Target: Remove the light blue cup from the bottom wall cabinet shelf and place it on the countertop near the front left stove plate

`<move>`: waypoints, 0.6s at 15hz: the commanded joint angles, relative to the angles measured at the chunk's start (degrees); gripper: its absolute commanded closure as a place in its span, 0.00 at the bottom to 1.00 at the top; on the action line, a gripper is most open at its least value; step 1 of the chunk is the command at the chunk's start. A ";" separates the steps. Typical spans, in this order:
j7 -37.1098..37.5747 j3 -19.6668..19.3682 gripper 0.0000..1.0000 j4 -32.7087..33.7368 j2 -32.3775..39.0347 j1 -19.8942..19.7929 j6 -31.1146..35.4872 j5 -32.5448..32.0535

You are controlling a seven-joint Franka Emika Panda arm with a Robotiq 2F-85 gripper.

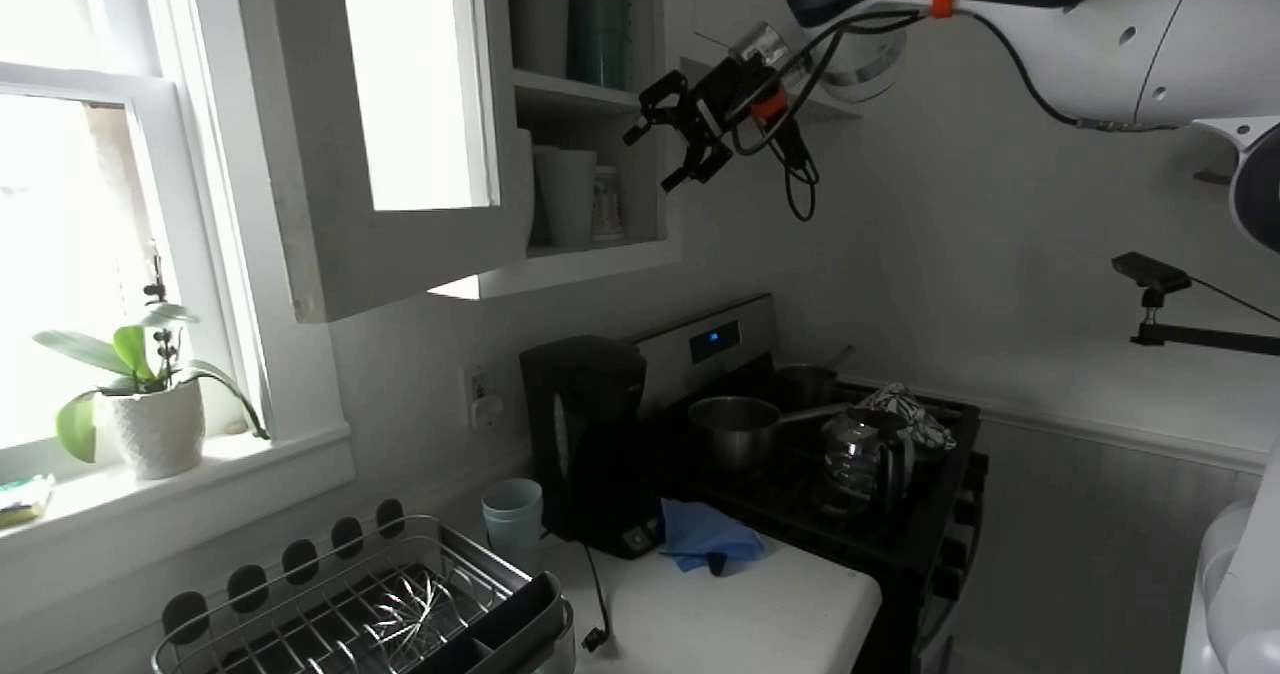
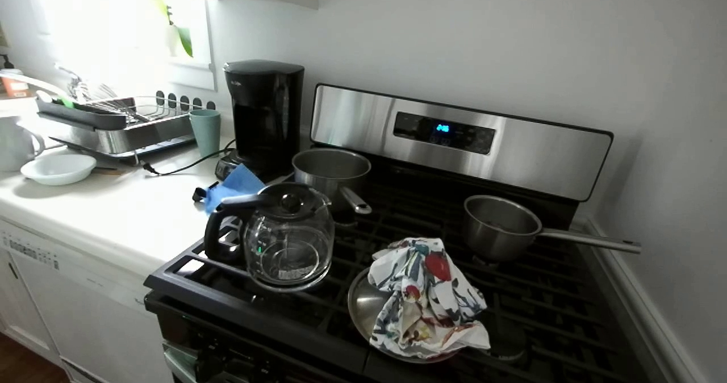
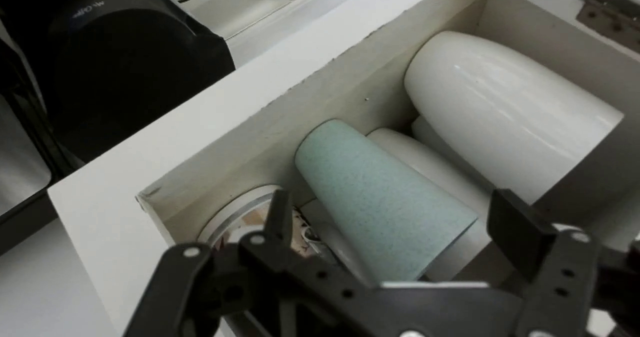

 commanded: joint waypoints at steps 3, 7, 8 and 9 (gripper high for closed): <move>7.40 0.59 0.00 7.72 5.26 -0.65 -0.27 1.82; 12.67 1.12 0.00 11.70 8.59 -0.78 -0.58 0.70; 13.58 1.25 0.00 12.45 9.21 -0.78 -0.57 0.59; 14.54 1.36 0.00 13.44 10.03 -0.81 -0.74 0.20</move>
